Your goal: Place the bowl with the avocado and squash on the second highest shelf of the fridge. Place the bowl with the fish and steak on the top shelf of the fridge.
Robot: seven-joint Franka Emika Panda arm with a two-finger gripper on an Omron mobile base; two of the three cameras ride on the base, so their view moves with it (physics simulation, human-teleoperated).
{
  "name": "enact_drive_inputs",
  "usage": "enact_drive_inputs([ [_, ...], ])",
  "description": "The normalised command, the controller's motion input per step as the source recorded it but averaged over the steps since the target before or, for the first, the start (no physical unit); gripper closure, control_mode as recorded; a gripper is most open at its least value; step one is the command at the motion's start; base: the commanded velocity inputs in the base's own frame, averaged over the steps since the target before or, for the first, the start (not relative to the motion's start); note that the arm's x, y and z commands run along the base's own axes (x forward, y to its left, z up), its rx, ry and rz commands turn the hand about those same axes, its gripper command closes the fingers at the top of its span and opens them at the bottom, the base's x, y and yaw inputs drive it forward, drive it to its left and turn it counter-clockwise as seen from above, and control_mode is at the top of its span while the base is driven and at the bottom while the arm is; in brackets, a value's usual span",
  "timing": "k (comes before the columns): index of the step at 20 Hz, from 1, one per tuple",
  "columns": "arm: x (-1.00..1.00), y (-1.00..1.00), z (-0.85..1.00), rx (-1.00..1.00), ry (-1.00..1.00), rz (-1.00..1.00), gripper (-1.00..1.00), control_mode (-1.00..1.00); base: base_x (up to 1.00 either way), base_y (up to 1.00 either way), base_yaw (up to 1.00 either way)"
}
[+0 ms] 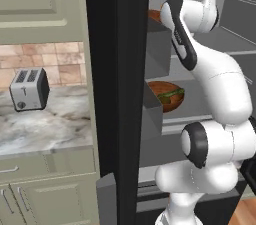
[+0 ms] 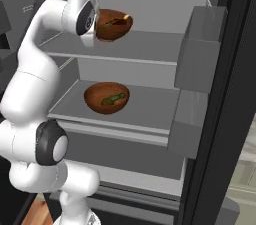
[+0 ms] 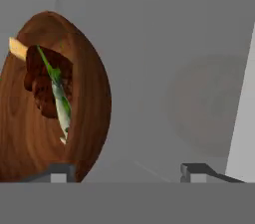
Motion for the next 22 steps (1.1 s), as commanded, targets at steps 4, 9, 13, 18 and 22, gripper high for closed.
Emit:
enact_drive_inputs([
  [4,-1.0,-0.33,0.37,0.06,-0.34,-0.04,-1.0,-1.0,0.0,0.0,0.0],
  [9,-1.0,-0.54,0.06,0.01,-0.39,0.0,-1.0,-1.0,0.0,0.0,0.0],
  [13,-1.0,-0.66,-0.14,-0.04,-0.29,0.0,-1.0,-1.0,0.0,0.0,0.0],
  [18,-1.0,-0.4,-0.85,-0.27,-0.18,0.0,-1.0,-1.0,0.0,0.0,0.0],
  [22,-1.0,0.05,-0.89,-0.51,0.0,0.17,-1.0,-1.0,0.0,0.0,0.0],
])
